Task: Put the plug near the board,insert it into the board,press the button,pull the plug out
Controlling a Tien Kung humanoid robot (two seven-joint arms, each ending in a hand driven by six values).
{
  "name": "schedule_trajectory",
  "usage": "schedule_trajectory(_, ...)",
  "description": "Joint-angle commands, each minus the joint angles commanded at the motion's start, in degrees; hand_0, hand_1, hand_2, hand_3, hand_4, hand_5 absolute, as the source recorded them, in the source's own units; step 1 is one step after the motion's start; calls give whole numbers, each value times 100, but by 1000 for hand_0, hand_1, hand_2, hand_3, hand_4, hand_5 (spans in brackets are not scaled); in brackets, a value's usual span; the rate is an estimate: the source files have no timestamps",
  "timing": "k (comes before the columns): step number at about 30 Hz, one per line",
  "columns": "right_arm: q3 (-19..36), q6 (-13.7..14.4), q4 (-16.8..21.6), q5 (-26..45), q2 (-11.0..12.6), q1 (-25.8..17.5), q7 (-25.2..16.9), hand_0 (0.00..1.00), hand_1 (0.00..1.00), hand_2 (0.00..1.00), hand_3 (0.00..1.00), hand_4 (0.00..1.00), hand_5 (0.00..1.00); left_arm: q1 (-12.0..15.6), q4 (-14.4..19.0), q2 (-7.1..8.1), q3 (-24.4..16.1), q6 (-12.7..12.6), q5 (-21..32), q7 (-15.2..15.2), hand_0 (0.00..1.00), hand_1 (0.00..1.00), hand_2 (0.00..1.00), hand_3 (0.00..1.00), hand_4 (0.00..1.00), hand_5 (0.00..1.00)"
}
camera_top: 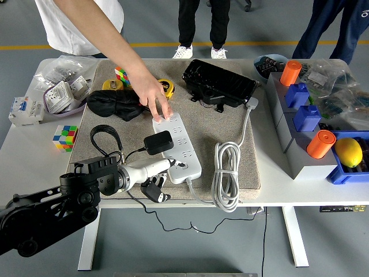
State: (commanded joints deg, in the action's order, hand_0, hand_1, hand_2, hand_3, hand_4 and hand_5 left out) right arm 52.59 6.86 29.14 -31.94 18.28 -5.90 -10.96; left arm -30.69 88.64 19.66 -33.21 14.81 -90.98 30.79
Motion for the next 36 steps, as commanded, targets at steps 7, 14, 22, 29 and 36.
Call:
schedule_trajectory(7, 4, 0, 9, -3, -4, 3, 0, 621, 618, 578, 541, 629, 126, -27, -73, -43, 38, -9, -28, 0, 57, 123, 189, 922, 736, 2)
schedule_trajectory(14, 25, 1, 6, -7, -8, 5, -4, 620, 618, 578, 541, 628, 126, -57, -103, -40, 21, 2, -35, 20, 57, 123, 188, 921, 738, 2)
schedule_trajectory(22, 30, -1, 5, -7, -17, 0, -10, 620, 618, 578, 540, 628, 125, -46, -115, -34, 31, 17, -23, 30, 57, 123, 189, 916, 726, 2)
schedule_trajectory(29, 31, -3, 6, -10, -18, 0, -14, 621, 618, 578, 540, 626, 124, -37, -101, -20, 14, 28, -20, 28, 57, 123, 188, 911, 729, 2)
schedule_trajectory(36, 50, -8, 3, -11, -33, -1, -15, 621, 617, 577, 540, 626, 124, -7, 24, 13, -103, -28, 46, -95, 56, 121, 187, 898, 730, 2)
